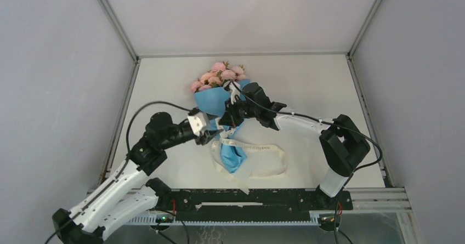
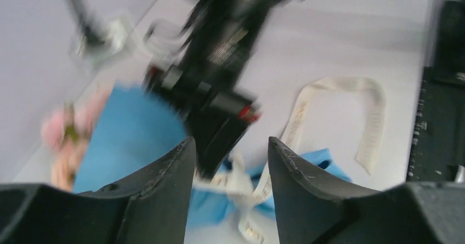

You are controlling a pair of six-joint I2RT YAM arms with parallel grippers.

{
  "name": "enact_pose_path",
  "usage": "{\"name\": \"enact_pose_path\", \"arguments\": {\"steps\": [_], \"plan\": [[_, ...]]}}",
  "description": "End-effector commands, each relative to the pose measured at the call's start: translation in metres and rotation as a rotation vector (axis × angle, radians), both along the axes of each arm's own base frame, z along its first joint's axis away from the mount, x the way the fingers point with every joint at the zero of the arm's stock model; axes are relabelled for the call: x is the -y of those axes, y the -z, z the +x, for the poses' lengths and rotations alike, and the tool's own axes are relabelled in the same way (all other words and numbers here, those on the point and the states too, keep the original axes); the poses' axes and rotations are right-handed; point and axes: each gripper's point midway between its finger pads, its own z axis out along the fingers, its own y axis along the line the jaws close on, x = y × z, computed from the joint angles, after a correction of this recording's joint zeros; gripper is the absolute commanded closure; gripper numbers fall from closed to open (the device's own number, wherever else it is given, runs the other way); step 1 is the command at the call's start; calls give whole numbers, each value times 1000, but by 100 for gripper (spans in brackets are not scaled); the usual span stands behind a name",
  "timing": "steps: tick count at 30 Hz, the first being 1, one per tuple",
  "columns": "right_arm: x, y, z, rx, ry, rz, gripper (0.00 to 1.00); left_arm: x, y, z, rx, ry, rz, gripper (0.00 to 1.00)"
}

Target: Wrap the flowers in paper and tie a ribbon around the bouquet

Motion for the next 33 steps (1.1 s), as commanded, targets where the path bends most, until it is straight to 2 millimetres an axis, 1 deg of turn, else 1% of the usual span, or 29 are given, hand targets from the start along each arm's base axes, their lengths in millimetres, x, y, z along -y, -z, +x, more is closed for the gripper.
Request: {"name": "enact_pose_path", "arguments": {"steps": [1, 3, 4, 5, 7, 8, 9, 11, 12, 15, 17, 19, 22, 24, 26, 29, 31, 33], "plan": [[-9, -48, -4, 93, -10, 96, 100, -41, 53, 43, -463, -348, -197, 47], [-10, -48, -13, 109, -71, 96, 100, -46, 62, 47, -500, -327, -243, 45], [-10, -47, -17, 117, -97, 91, 100, -47, 66, 47, -494, -307, -245, 41], [-10, -44, -21, 129, -128, 84, 100, -46, 68, 46, -483, -283, -240, 35], [-9, -40, -28, 151, -182, 71, 100, -42, 69, 44, -449, -216, -218, 26], [-9, -38, -33, 163, -216, 67, 100, -40, 68, 44, -441, -192, -212, 24], [-9, -37, -37, 179, -245, 62, 100, -37, 67, 40, -421, -137, -192, 24], [-10, -36, -41, 215, -295, 64, 100, -34, 71, 29, -344, -25, -114, 28], [-9, -32, -46, 212, -320, 55, 100, -36, 78, 27, -319, -10, -73, 32], [-7, -32, -54, 255, -387, 55, 100, -43, 96, 28, -300, -10, 30, 46], [-7, -33, -58, 289, -417, 51, 100, -46, 102, 33, -258, -11, 74, 52], [-9, -35, -61, 321, -440, 55, 100, -45, 101, 38, -227, -5, 83, 52], [-11, -36, -61, 349, -448, 54, 100, -43, 91, 55, -222, -61, 52, 54], [-12, -36, -61, 351, -450, 55, 100, -43, 88, 58, -218, -68, 56, 56], [-13, -36, -61, 358, -453, 55, 100, -42, 89, 50, -216, -27, 73, 56], [-13, -34, -60, 370, -454, 50, 100, -40, 96, 28, -203, 87, 116, 55], [-14, -35, -62, 372, -463, 54, 100, -39, 94, 26, -215, 88, 109, 57], [-14, -35, -63, 374, -467, 55, 100, -38, 88, 31, -221, 67, 95, 64]]}}
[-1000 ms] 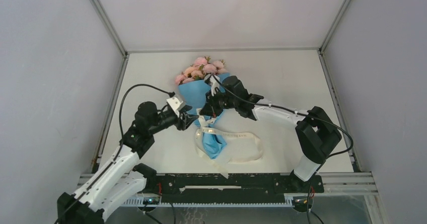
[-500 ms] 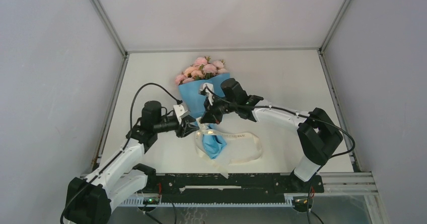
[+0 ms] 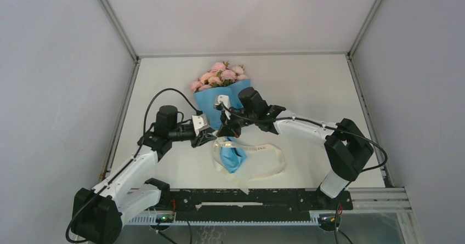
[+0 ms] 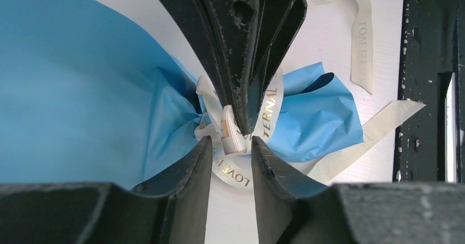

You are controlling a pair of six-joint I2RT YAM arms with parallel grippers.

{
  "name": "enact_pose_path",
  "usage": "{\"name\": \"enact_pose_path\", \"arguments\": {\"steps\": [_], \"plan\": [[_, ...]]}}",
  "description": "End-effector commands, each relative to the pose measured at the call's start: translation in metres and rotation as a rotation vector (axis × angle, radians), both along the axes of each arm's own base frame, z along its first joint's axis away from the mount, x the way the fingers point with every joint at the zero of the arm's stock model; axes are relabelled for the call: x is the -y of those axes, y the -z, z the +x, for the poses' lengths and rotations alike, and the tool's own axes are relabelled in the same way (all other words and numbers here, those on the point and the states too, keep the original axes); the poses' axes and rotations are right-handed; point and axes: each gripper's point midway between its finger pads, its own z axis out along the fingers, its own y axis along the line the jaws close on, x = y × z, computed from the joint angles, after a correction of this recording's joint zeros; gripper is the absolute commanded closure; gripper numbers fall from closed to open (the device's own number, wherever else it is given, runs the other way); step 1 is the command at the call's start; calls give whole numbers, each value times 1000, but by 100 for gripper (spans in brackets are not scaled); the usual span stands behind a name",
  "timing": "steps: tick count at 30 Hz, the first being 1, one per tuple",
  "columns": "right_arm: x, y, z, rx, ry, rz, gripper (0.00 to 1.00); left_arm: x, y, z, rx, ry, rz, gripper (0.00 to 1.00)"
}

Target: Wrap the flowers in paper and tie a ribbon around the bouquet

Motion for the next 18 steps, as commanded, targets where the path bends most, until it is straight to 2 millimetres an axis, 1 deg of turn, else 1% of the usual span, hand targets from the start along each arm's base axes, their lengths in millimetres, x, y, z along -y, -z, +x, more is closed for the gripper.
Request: {"name": "enact_pose_path", "arguments": {"steps": [1, 3, 6, 7, 8, 9, 10, 11, 13, 14, 15, 16, 17, 18], "plan": [[-5, -26, -4, 78, -46, 66, 100, 6, -29, 2, 72, 43, -35, 68], [-5, -26, -4, 82, -47, 65, 100, 7, -32, 3, 83, 46, -40, 71], [-5, -25, -4, 82, -46, 63, 100, 8, -32, 0, 71, 57, -47, 74], [-5, -25, -4, 81, -47, 63, 100, 9, -33, -1, 68, 62, -51, 77], [-5, -24, -4, 79, -47, 61, 100, 9, -33, -3, 67, 68, -53, 80], [-5, -24, -5, 80, -49, 62, 100, 10, -33, -4, 66, 73, -55, 86], [-5, -24, -5, 80, -48, 62, 100, 11, -33, -4, 68, 77, -56, 95], [-5, -25, -5, 82, -49, 63, 100, 11, -33, -5, 69, 79, -58, 99], [-6, -25, -4, 84, -48, 63, 99, 11, -32, -5, 69, 76, -61, 100], [-5, -25, -3, 86, -41, 61, 90, 10, -31, -4, 70, 71, -58, 100], [-3, -24, 0, 87, -24, 51, 76, 8, -28, -3, 76, 58, -47, 100], [2, -22, 8, 86, 9, 35, 64, 5, -23, -2, 93, 56, -26, 100], [8, -20, 14, 71, 33, 25, 57, 1, -18, -1, 127, 59, 7, 100], [16, -17, 25, 46, 69, 17, 54, -3, -13, 1, 157, 64, 38, 100]]}}
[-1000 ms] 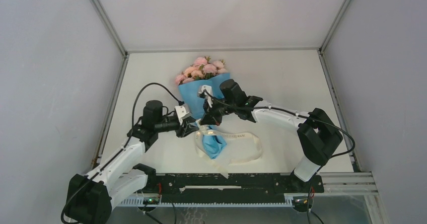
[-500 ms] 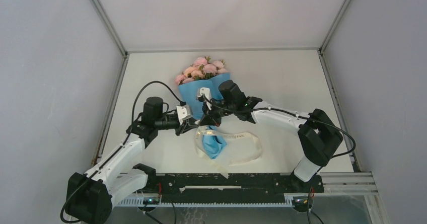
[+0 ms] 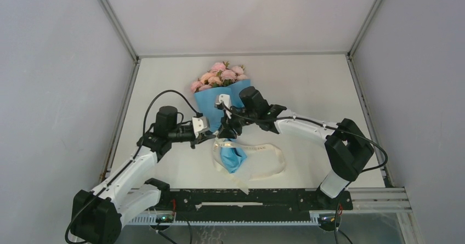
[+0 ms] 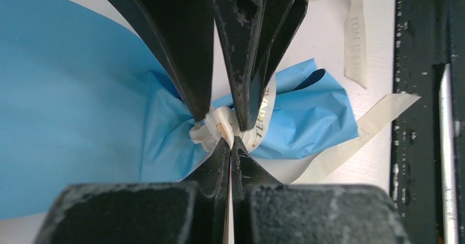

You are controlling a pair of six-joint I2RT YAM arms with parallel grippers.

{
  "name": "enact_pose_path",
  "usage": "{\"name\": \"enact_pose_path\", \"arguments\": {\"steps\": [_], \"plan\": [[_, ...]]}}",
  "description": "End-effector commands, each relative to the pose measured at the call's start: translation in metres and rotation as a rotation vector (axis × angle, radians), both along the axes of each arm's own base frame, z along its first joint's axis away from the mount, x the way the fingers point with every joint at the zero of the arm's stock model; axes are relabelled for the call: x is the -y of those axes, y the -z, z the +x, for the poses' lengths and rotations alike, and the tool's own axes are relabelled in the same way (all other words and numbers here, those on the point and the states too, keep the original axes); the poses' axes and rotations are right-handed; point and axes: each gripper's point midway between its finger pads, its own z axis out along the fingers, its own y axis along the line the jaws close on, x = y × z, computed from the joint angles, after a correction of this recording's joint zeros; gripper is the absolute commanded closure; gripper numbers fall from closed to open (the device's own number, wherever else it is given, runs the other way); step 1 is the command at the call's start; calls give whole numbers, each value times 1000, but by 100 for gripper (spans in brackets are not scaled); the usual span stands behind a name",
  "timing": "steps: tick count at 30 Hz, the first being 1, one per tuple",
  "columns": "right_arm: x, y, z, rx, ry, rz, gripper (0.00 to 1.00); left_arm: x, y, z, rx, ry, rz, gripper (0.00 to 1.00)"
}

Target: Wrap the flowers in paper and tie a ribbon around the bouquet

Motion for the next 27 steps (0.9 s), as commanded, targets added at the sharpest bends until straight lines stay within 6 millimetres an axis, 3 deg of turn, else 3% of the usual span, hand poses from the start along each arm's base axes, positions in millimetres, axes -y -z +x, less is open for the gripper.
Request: {"name": "enact_pose_path", "arguments": {"steps": [1, 4, 7, 9, 12, 16, 21, 24, 27], "plan": [[21, -16, 32, -19, 106, 24, 53, -8, -10, 12, 197, 24, 59, 100], [32, -6, 50, -110, 153, -19, 57, -13, -10, 19, 245, 10, 86, 100], [27, 14, 50, -114, 113, -88, 55, -14, -8, 22, 243, 3, 88, 100], [24, 25, 47, -134, 81, -132, 50, -13, -8, 22, 233, -3, 80, 100], [24, 38, 42, -165, 46, -170, 32, -13, -11, 23, 229, -13, 72, 100], [21, 46, 41, -143, 16, -183, 32, -13, -11, 24, 228, -21, 69, 100], [20, 58, 44, -167, 12, -236, 52, -13, -16, 30, 235, -51, 56, 100], [25, 56, 48, -180, 41, -244, 84, -17, -16, 33, 253, -67, 73, 100], [28, 40, 51, -200, 62, -205, 98, -25, -9, 42, 299, -82, 116, 100]]}}
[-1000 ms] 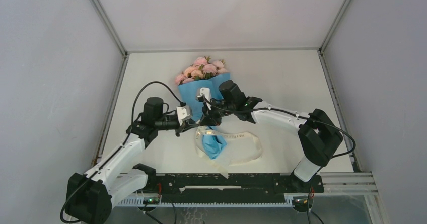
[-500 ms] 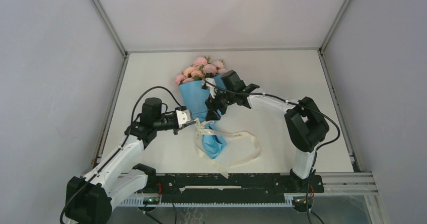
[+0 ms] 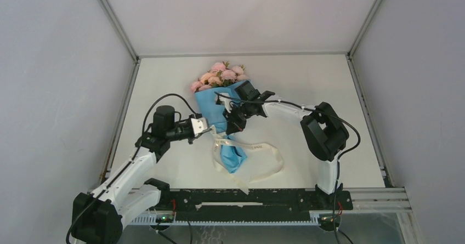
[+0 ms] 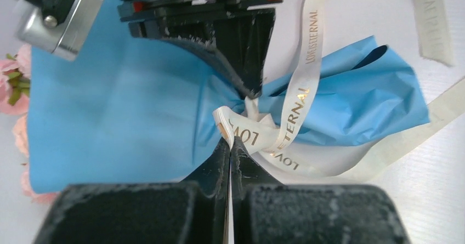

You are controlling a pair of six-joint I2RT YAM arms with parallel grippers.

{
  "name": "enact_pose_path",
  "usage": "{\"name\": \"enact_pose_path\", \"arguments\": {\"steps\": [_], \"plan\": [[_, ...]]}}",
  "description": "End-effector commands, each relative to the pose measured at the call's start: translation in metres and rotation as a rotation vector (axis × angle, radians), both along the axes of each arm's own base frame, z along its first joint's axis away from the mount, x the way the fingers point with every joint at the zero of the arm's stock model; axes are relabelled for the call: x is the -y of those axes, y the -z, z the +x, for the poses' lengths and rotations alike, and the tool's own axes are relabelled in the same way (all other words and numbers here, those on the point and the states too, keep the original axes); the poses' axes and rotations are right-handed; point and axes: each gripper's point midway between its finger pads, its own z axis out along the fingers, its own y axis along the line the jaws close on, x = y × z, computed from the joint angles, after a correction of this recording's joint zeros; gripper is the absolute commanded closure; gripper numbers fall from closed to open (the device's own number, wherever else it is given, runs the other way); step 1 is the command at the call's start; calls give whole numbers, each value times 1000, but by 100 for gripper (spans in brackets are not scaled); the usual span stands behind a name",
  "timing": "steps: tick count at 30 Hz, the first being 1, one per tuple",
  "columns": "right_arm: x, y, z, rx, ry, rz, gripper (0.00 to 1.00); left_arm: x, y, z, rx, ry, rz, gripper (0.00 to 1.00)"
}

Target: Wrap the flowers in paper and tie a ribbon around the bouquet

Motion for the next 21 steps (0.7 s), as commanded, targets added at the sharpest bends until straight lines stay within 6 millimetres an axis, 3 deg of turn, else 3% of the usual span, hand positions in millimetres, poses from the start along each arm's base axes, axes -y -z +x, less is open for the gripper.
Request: {"name": "enact_pose_path", "arguments": {"steps": [1, 8, 11, 14, 16, 18, 21], "plan": [[0, -33, 10, 11, 34, 62, 100, -13, -3, 21, 117, -49, 40, 100], [-2, -55, 2, -26, 63, 115, 100, -30, 25, 41, 211, -89, 159, 99], [-3, -57, 0, -47, 73, 122, 100, -35, 35, 42, 232, -86, 204, 85], [-4, -53, 1, -71, 90, 114, 100, -43, 43, 44, 259, -94, 254, 58], [-4, -49, 1, -86, 99, 107, 100, -49, 47, 40, 273, -80, 293, 46], [-4, -47, 1, -99, 110, 98, 100, -55, 46, 35, 300, -35, 334, 42], [-4, -44, 2, -113, 128, 90, 100, -61, 43, 11, 299, 109, 403, 40]]}}
